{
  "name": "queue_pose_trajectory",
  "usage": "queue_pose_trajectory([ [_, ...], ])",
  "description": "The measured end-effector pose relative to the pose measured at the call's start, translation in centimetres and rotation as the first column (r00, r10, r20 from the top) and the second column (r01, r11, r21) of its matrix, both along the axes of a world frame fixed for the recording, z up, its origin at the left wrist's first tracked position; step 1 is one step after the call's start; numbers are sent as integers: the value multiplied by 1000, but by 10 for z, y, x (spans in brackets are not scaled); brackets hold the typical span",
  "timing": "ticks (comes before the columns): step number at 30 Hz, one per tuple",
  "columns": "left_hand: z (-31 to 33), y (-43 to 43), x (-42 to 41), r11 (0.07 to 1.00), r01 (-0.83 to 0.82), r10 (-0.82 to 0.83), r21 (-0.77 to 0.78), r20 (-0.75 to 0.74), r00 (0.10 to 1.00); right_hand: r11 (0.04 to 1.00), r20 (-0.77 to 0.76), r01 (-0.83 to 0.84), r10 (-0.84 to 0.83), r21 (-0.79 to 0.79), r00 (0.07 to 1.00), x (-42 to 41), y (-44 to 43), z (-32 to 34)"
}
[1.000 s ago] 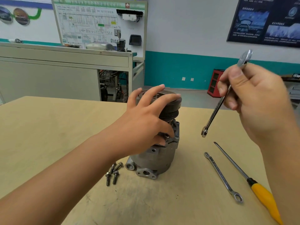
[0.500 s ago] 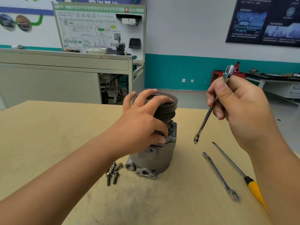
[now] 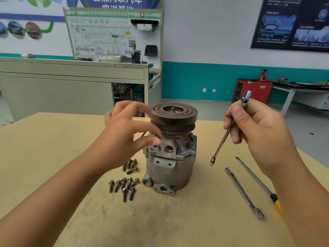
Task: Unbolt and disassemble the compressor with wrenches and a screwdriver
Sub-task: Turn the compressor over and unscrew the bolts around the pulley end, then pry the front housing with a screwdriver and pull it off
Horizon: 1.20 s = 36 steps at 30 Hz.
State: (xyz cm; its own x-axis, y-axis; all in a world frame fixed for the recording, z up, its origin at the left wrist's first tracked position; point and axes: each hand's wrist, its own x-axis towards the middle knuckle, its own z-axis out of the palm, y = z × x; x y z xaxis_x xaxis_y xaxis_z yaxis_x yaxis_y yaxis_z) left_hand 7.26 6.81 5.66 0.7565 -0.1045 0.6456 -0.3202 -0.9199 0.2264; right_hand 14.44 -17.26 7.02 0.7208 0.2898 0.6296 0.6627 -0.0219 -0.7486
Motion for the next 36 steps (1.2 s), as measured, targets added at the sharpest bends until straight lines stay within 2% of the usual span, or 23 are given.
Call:
queue_pose_trajectory([
  [6,-37,39,-22,989,-147,142,-28,-148,979,1000,-1,9,-9,-27,1000,2,6,-9],
  [10,-63,56,-30,974,-222,226,51,-323,919,999,0,15,-15,-40,1000,0,9,-10],
  [13,-82,60,-31,953,-277,303,124,-389,870,998,-6,37,-37,-52,999,-3,10,-12],
  [16,-96,62,-28,938,-320,345,133,-435,832,996,-19,54,-55,-72,998,-6,11,-15],
  [20,-106,61,-23,923,-344,384,171,-403,831,993,-23,72,-75,-94,997,-7,7,-19],
  [27,-115,60,-24,902,-407,431,143,-338,836,998,-92,45,-48,-34,995,-3,-12,-30],
  [33,-120,58,-23,894,-430,446,123,-308,840,988,-194,107,-128,-115,973,12,-36,-68],
  [36,-120,56,-24,905,-422,416,47,-298,859,982,-237,156,-177,-106,955,16,-40,-91],
])
